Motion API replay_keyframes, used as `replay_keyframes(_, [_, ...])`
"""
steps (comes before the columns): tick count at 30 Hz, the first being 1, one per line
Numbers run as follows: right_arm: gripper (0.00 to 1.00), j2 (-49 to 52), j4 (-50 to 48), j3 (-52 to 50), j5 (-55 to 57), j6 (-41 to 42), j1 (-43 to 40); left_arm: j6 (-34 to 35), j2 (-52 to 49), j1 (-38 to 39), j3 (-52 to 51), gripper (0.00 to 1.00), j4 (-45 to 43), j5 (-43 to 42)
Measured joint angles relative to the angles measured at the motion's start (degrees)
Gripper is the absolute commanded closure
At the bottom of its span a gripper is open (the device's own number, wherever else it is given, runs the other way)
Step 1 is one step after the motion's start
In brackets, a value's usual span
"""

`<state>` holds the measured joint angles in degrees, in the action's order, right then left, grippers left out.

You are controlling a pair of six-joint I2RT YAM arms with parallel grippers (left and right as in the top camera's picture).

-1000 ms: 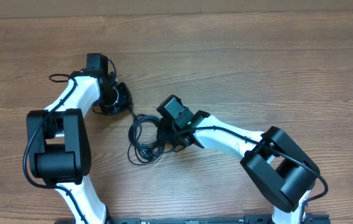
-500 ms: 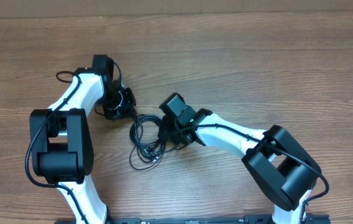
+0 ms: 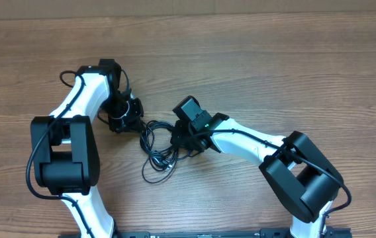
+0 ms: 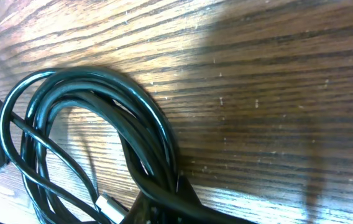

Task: Untangle cables

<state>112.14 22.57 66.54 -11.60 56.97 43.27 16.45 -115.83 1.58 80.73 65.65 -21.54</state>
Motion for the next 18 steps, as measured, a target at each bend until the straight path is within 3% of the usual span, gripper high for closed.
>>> replay_keyframes(18, [0.96, 0.00, 0.17, 0.00, 0.00, -0.02, 0.00, 0.07, 0.00, 9.35, 0.00, 0.96, -0.44, 7.65])
